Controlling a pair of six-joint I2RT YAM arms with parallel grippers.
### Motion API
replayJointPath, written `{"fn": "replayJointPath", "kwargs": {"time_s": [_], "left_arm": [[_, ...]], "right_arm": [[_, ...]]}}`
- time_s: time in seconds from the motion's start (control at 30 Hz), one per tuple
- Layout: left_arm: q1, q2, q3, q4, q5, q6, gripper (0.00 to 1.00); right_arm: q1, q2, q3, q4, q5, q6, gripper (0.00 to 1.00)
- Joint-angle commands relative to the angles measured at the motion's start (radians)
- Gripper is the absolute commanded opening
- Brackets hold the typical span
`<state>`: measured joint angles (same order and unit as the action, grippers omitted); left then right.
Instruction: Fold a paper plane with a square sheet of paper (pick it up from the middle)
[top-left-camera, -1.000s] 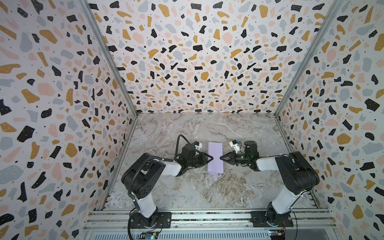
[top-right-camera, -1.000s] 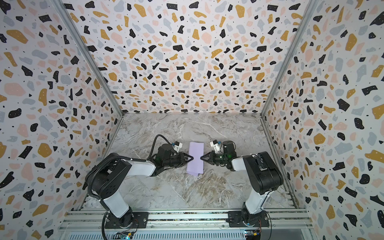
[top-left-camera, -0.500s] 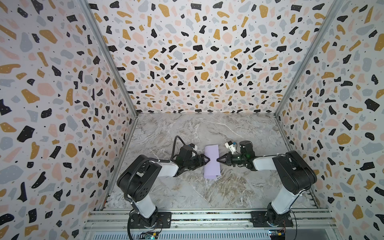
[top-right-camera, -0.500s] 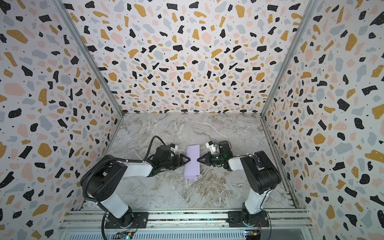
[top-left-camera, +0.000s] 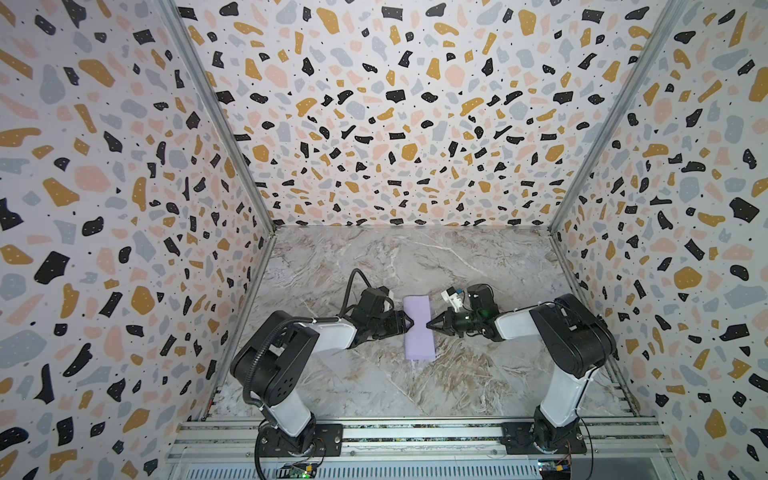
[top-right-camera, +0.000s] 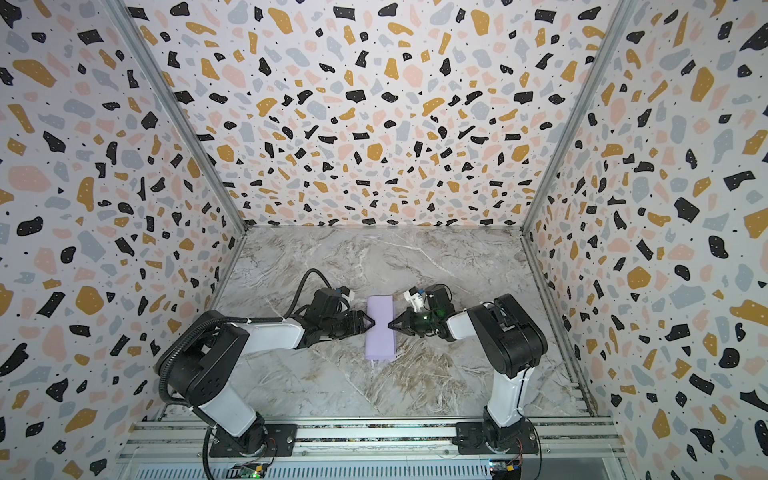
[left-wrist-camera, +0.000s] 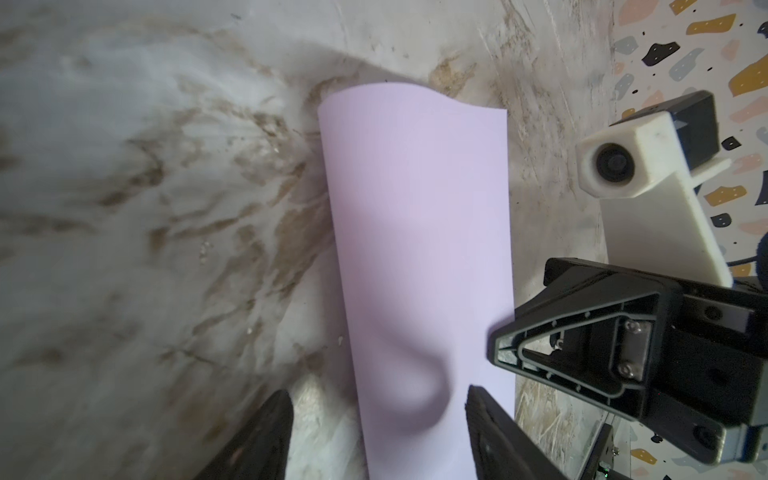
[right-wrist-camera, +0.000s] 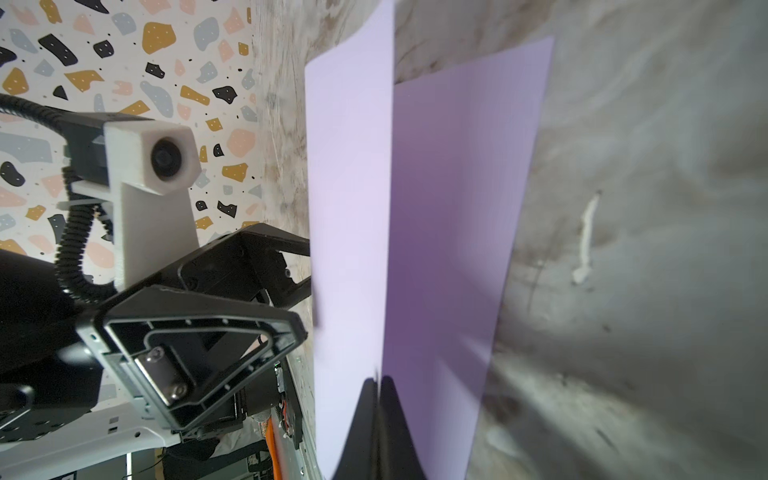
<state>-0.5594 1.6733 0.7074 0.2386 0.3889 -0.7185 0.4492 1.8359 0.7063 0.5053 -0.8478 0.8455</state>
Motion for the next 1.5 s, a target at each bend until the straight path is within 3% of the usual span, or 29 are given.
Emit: {"fn": "replayJointPath", "kwargs": {"time_s": [0.0,0.37,0.53,0.9,1.47], "left_arm": [[-0.008,0.021,0.043,-0.068,0.011,0.067,0.68],[-0.047,0.069,0.114,-0.213,-0.094,0.132,0.57],[-0.065,0.096,0.132,-0.277,-0.15,0.161,0.55],[-0.077,0.126,0.099,-0.347,-0.208,0.225,0.53],[-0.09,0.193,0.103,-0.456,-0.22,0.333,0.53]], "right_arm": [[0.001,-0.003,0.008,-0.007,0.012,0.005,0.01],[0.002,-0.01,0.007,-0.035,0.027,-0.009,0.06],[-0.018,-0.08,-0.018,-0.05,0.056,-0.027,0.29],[-0.118,-0.244,-0.052,-0.178,0.175,-0.178,0.57],[-0.138,-0.248,-0.014,-0.278,0.255,-0.293,0.68]]}}
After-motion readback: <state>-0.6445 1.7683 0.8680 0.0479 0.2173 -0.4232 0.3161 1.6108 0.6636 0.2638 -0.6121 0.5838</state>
